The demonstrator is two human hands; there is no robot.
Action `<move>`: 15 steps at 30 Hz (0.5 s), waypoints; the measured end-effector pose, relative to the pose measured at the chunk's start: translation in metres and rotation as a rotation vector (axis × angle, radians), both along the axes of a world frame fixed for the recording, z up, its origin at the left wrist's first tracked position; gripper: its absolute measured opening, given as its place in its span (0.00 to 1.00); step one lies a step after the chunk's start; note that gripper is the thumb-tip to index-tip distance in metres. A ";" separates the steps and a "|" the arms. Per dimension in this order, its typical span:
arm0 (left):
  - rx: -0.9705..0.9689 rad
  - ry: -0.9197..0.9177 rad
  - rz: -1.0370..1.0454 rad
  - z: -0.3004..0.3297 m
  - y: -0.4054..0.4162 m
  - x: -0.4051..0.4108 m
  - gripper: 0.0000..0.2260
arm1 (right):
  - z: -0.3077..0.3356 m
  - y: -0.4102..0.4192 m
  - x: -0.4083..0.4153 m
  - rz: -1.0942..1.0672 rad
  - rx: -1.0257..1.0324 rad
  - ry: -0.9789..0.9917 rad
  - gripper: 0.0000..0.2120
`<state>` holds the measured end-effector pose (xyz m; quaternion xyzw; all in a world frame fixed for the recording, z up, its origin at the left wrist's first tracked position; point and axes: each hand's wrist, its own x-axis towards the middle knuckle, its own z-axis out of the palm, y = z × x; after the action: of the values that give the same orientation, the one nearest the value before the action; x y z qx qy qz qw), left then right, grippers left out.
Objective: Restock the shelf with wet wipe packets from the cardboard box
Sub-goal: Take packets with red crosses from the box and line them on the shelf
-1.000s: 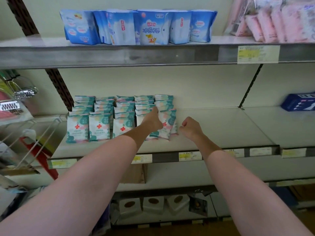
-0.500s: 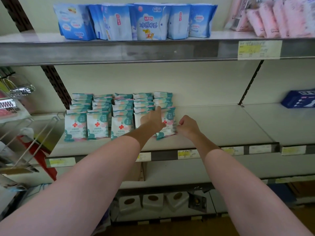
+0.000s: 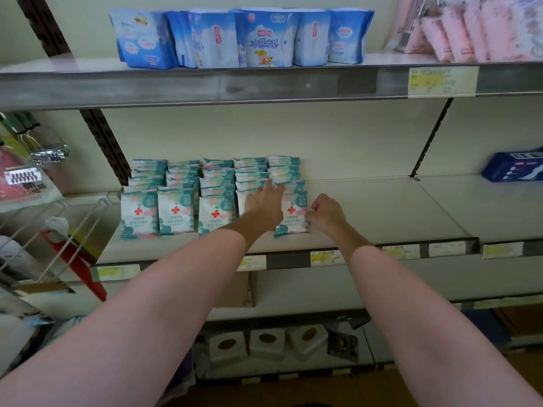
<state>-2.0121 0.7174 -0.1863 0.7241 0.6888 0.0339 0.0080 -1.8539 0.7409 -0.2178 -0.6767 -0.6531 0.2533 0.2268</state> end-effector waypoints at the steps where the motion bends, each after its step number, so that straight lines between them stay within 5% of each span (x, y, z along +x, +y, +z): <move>1: -0.005 -0.001 -0.001 0.001 -0.004 -0.004 0.25 | 0.002 -0.002 -0.003 -0.003 0.005 0.005 0.10; 15: -0.089 0.006 0.175 0.001 -0.154 -0.133 0.17 | 0.019 -0.129 -0.142 0.268 -0.020 -0.094 0.05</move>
<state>-2.1454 0.5638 -0.1850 0.6601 0.7503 0.0016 0.0351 -1.9959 0.6119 -0.1987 -0.5968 -0.7448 0.2560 0.1534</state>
